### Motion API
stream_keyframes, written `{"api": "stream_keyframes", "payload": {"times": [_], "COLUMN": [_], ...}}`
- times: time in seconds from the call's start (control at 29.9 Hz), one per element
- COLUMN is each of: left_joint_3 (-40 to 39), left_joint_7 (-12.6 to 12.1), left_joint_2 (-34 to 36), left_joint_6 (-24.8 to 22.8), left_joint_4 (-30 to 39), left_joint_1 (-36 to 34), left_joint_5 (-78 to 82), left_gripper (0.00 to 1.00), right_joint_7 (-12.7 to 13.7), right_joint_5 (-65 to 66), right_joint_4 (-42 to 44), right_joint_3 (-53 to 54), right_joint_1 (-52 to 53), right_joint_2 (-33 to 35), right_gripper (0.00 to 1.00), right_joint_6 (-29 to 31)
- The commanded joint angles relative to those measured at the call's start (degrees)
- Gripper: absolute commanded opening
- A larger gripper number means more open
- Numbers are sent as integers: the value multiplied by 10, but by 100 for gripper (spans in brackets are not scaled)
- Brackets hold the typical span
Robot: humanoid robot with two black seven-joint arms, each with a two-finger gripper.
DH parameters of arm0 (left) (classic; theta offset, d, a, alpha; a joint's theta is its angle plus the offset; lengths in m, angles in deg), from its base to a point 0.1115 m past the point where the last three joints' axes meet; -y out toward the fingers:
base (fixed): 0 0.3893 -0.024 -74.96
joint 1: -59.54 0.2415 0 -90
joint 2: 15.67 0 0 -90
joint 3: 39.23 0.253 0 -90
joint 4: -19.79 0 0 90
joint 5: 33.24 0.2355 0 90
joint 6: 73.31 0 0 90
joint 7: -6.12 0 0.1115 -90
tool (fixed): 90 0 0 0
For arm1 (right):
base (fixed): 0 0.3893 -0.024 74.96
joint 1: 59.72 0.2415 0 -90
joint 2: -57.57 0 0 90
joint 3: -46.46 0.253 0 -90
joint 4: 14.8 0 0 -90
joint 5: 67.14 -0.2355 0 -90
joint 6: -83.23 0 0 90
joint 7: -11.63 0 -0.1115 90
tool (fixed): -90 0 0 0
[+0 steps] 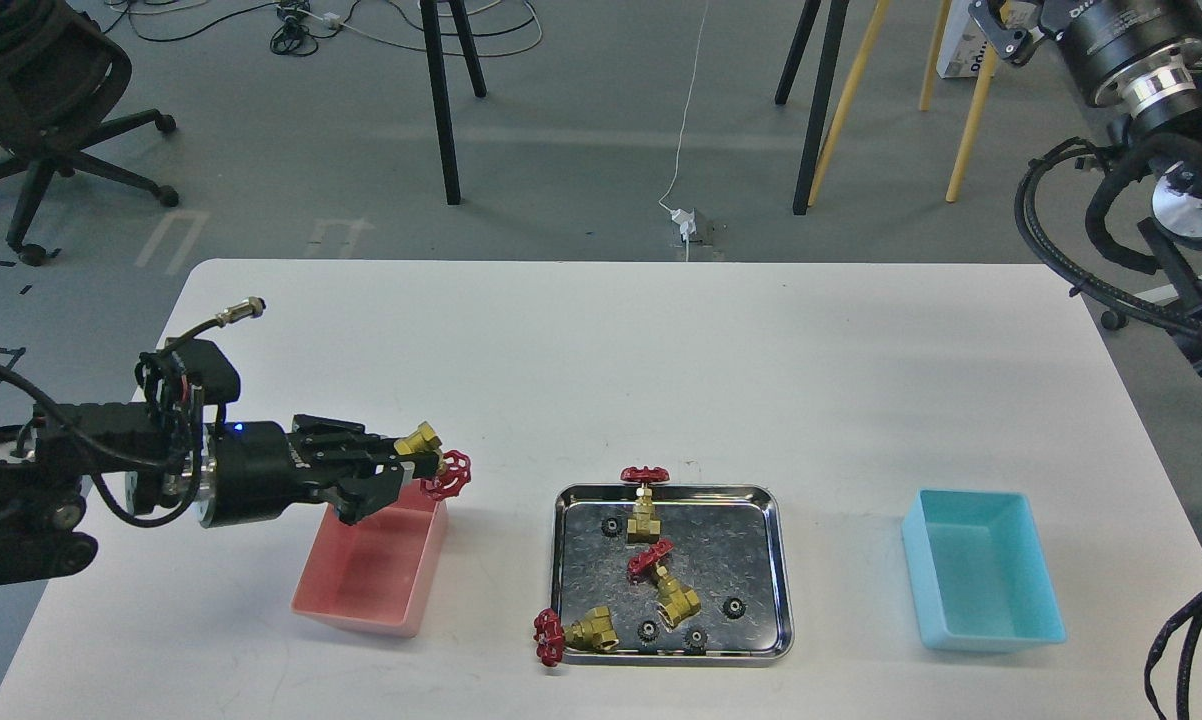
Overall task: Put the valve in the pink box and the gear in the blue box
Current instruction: 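Lift the valve with the left gripper and carry it over the pink box, then lower the valve into the pink box and open the left gripper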
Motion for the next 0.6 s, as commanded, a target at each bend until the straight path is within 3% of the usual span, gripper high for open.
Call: {"api": "stream_keyframes", "payload": {"times": [0.0,0.57], "left_joint_3": [-5,-15], "left_joint_7": [0,0], "left_joint_2": [27,-21], "left_joint_6": [2,21], "left_joint_4": [-3,-89], "left_joint_1": [29,112], "left_joint_5": [27,39], "left_gripper": [9,10], "right_joint_7": [0,0], "right_joint_5": [0,0], "right_joint_4": [0,0], "right_joint_3": [0,0], "right_joint_1": [0,-7], "right_joint_2": [-2,-2], "right_gripper": [100,100], "right_joint_6": [0,0]}}
